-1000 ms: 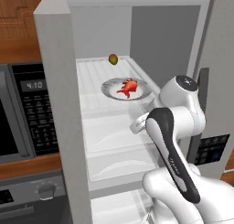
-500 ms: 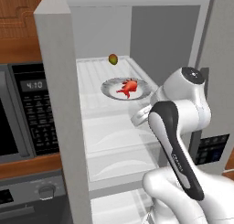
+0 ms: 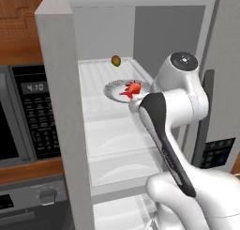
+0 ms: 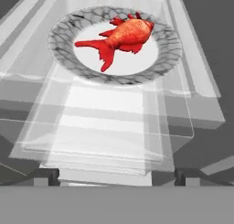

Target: Retrieve the fish from the fridge and place it on the saucepan with marinade on the stove.

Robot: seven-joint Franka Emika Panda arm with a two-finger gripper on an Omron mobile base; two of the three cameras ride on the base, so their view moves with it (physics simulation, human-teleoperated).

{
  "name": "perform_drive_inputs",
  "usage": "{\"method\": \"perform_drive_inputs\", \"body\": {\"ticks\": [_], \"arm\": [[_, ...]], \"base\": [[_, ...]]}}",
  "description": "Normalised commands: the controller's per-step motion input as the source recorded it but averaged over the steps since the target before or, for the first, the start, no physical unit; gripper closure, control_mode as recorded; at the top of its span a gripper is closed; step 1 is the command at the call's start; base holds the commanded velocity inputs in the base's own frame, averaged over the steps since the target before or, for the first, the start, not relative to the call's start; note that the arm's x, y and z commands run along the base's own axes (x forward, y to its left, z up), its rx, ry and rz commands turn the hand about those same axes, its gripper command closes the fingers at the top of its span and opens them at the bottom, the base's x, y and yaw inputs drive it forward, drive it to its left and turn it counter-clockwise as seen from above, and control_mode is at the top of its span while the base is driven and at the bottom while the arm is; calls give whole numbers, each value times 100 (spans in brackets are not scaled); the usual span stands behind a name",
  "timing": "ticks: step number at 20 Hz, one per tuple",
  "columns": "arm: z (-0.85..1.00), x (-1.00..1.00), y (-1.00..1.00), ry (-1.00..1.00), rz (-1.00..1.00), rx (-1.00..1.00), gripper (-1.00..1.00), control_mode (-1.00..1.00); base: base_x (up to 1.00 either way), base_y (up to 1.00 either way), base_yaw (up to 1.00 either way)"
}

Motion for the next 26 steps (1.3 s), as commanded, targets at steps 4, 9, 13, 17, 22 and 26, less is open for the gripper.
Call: {"method": "perform_drive_inputs", "body": {"ticks": [4,9,13,17,22,26], "arm": [[0,3,0,-11,-35,1,-100,-100],[0,35,-7,0,-29,11,-100,-100],[21,51,-20,10,-10,25,-100,-100],[12,59,-7,12,0,23,-100,-100],[1,68,6,10,0,8,-100,-100],[-2,68,17,4,0,0,-100,-100]], "base": [[0,0,0],[0,0,0],[0,0,0],[0,0,0],[0,0,0],[0,0,0]]}}
